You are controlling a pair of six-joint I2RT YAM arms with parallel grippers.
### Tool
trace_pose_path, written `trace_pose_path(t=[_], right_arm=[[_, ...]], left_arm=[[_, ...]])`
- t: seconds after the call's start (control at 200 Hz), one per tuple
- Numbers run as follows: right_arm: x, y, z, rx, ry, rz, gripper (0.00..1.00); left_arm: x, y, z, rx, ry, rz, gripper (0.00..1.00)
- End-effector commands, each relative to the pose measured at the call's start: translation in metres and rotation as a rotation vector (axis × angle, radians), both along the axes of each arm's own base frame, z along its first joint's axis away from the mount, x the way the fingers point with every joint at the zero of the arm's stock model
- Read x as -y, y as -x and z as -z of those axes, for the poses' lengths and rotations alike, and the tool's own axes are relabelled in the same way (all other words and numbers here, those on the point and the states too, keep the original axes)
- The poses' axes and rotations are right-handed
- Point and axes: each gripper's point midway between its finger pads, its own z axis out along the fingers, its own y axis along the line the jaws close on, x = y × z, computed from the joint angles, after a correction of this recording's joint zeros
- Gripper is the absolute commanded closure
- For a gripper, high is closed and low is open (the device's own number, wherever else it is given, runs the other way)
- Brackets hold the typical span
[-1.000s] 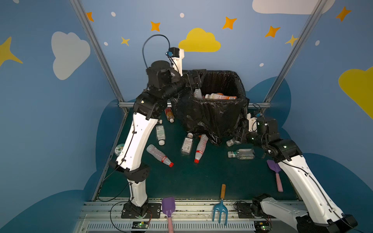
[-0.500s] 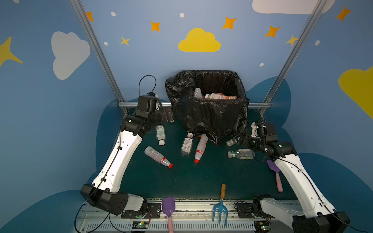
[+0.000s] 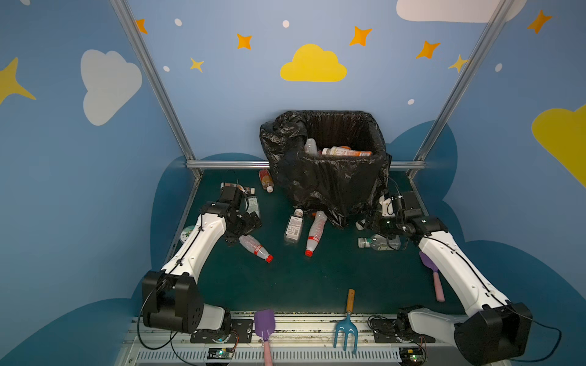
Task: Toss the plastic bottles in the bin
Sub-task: 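Lower the left gripper to the red-cap bottle while the right hovers nearby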
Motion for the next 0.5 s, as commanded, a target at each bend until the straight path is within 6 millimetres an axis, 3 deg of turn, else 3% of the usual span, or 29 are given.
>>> trace_pose_path(t=[0.0, 0.205, 0.496], right_arm=[[-0.010, -0.004, 0.001, 0.012, -0.018, -0.046, 0.26], [-0.015, -0.007, 0.008, -0.014, -0.012, -0.088, 0.26], [-0.021, -0.016, 0.014, -0.039, -0.004, -0.136, 0.26]], left_arm=[[0.005, 0.012, 0.019, -0.139, 0.044, -0.009, 0.02], [0.008, 0.003, 0.050, -0.195, 0.061, -0.028, 0.05], [0.003, 0.010, 0.071, -0.262, 0.025, -0.042, 0.08]])
